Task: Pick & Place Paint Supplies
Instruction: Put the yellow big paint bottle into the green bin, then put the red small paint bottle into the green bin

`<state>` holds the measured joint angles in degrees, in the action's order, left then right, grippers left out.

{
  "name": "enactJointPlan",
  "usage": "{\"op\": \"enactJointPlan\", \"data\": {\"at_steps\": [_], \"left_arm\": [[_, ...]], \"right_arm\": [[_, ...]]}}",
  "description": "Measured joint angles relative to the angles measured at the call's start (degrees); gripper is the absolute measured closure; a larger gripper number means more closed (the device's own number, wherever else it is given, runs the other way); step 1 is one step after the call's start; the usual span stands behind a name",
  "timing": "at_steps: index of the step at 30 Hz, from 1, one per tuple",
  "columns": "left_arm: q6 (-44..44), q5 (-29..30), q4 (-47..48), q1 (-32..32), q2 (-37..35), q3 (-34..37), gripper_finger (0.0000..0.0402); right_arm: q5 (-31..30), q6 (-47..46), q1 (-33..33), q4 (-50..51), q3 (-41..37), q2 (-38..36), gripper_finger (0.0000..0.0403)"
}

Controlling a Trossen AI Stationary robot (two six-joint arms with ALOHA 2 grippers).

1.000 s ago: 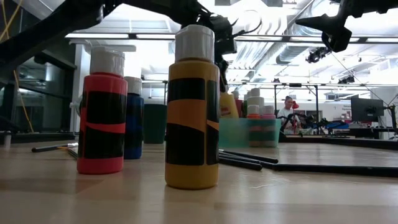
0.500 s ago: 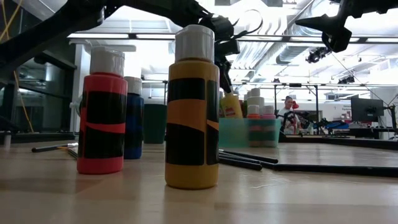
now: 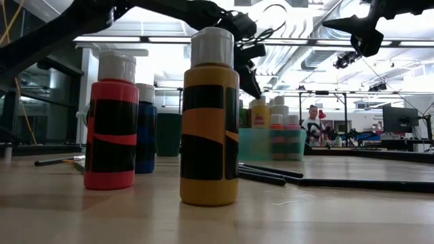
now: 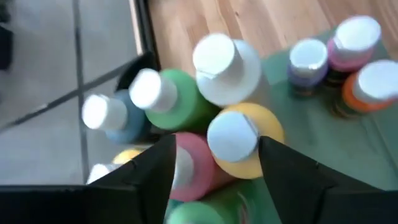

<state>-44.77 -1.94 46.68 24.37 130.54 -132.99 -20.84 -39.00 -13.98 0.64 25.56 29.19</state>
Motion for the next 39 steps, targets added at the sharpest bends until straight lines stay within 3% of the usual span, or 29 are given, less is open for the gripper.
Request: {"op": "enactJointPlan", "data": {"at_steps": [10,15,25,32,39], "left_arm": [[1.8,-2.3,2.3,0.0,-1.6,-0.6,0.0169],[3.1,-5.1,8.7,-0.1,-7.6,-1.0,0.0168],[4.6,-4.7,25.8,-2.8,-19.9,0.8,0.0168],[13.5,2.4,27.6,-10.6,-31.8,15.9,0.0168],[34.5,7.3,22.9,-22.4,-50.0,43.3,0.0168]], "right_arm": [[0.0,0.0,0.0,0.0,0.0,0.0,0.0151],[0.0,3.1,0.0,0.0,0.0,0.0,0.0151],[0.0,3.0,0.0,0.0,0.0,0.0,0.0151],[0.0,3.2,0.0,1.4,0.0,1.0,0.0151],[0.0,3.2,0.0,6.1,0.0,1.1,0.0151]]}}
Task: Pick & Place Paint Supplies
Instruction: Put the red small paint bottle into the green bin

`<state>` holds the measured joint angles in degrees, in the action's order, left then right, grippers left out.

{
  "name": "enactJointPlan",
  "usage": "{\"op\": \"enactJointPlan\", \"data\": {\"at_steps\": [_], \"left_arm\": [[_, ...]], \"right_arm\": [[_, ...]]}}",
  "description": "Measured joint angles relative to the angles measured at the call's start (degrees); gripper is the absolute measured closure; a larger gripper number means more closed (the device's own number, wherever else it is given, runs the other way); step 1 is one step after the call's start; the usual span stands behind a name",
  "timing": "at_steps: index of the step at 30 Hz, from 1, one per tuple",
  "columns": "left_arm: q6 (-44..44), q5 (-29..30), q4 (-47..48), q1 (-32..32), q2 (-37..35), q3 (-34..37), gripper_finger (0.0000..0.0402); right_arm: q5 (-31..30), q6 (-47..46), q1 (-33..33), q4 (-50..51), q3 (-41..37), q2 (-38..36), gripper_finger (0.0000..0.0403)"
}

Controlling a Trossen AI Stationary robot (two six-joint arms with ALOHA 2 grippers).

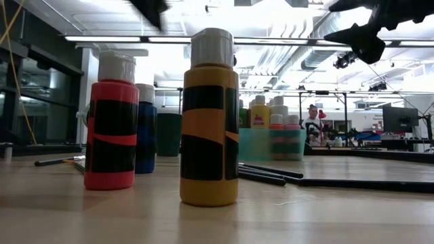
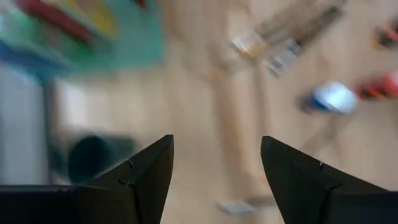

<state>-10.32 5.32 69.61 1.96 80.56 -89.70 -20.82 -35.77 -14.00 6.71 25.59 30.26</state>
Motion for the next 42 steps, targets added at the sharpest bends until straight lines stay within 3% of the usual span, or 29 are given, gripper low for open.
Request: {"op": "enactJointPlan", "data": {"at_steps": [7,11,20,29,42], "left_arm": [[27.7,-2.5,-0.2,-18.7,-13.2,17.2,0.0168],[32.2,-7.8,-1.4,-30.6,-15.4,21.2,0.0168],[40.3,-7.3,-2.5,-49.2,-15.4,28.3,0.0168],[42.6,-3.4,-15.0,-57.3,-13.1,35.9,0.0168],[42.1,0.9,-23.8,-58.8,-6.8,37.3,0.0168]], "right_arm": [[0.0,0.0,0.0,0.5,0.0,0.0,0.0151],[0.0,0.0,0.0,0.5,0.0,0.0,0.0151],[-0.1,0.0,0.0,0.5,0.0,1.9,0.0151],[0.0,-1.9,0.0,0.4,0.0,5.3,0.0151],[0.0,-5.2,0.0,0.4,0.0,9.9,0.0151]]}}
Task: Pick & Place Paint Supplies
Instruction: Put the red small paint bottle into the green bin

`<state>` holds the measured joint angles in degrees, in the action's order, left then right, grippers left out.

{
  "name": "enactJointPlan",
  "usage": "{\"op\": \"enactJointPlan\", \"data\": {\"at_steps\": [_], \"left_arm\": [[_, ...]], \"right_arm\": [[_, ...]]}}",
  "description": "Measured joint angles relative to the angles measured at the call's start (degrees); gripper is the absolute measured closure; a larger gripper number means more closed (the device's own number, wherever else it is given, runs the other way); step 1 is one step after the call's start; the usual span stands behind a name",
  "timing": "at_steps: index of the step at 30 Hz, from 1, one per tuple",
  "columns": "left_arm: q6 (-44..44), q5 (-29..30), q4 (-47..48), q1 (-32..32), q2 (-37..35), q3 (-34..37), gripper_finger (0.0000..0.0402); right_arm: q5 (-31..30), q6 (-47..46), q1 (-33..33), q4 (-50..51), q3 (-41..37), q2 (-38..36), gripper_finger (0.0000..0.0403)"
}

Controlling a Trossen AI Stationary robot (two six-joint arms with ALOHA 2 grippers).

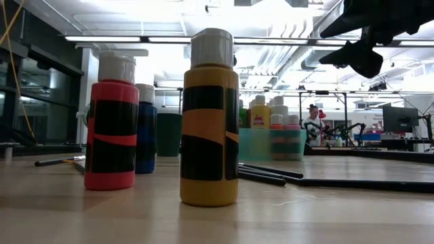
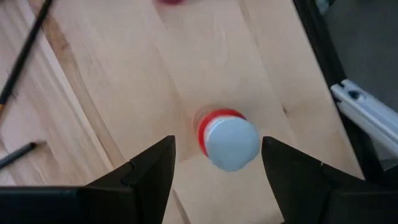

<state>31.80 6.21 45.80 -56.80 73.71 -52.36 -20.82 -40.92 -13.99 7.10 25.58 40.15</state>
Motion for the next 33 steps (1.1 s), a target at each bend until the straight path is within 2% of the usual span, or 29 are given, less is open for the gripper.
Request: {"op": "enactJointPlan", "data": {"at_steps": [10,23,33], "left_arm": [[5.1,3.6,-1.1,-3.5,1.9,0.0,0.0171],[6.0,4.9,-2.4,-3.7,2.1,0.0,0.0270],[6.7,5.1,-2.3,-3.5,1.0,0.0,0.0281]], "right_arm": [[1.5,-1.5,0.0,0.0,0.0,0.6,0.0151],[1.5,-1.8,0.0,0.0,0.0,0.6,0.0151],[2.2,-3.0,0.0,-0.1,0.0,0.6,0.0151]]}}
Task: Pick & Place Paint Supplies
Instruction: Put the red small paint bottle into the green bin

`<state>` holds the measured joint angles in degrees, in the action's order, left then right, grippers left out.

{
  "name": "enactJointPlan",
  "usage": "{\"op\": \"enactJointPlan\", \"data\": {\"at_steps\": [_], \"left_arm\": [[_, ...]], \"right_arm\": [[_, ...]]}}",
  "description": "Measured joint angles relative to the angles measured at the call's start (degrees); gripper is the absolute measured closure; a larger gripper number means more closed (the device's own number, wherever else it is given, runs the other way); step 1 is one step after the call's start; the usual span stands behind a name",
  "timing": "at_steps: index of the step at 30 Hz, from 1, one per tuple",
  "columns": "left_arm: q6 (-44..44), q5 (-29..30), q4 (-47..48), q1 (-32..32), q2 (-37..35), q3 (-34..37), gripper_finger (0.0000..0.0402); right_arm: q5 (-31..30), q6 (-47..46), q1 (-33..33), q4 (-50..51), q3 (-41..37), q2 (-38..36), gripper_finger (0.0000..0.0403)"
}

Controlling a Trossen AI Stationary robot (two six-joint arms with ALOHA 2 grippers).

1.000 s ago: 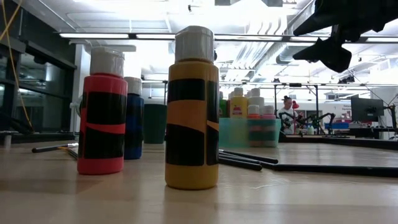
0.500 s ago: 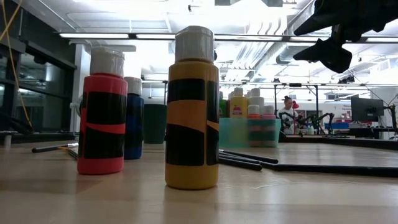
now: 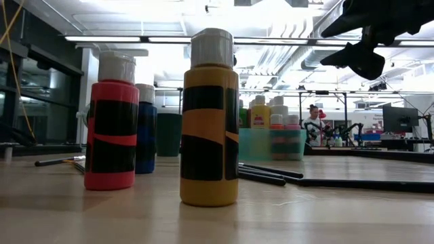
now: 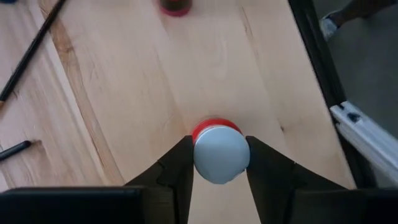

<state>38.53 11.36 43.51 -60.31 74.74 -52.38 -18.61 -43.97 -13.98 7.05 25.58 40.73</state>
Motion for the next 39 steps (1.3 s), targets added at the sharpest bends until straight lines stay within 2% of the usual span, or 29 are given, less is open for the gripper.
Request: {"op": "enactJointPlan", "data": {"at_steps": [6,10,16,24,32,39], "left_arm": [[0.3,1.1,1.6,4.1,-4.6,0.0,0.0282],[-2.7,1.2,2.4,10.0,-8.3,0.0,0.0282],[-10.0,1.4,3.7,22.9,-12.2,-0.1,0.0283],[-27.8,1.0,3.0,44.8,-12.6,-5.1,0.0283],[-42.0,-0.4,1.6,63.9,-6.3,-13.9,0.0284],[-53.0,-4.8,-1.9,73.0,7.5,-25.6,0.0284]], "right_arm": [[0.9,0.0,0.0,0.0,0.0,0.0,0.0151],[0.9,-1.0,0.0,0.0,0.0,0.0,0.0151],[0.8,-1.5,0.0,0.0,0.0,0.0,0.0151],[0.1,-1.3,0.0,0.0,0.0,0.0,0.0151],[-3.0,-0.9,0.0,0.0,0.0,0.0,0.0151],[-8.3,-0.8,0.0,0.1,0.0,0.0,0.0151]]}}
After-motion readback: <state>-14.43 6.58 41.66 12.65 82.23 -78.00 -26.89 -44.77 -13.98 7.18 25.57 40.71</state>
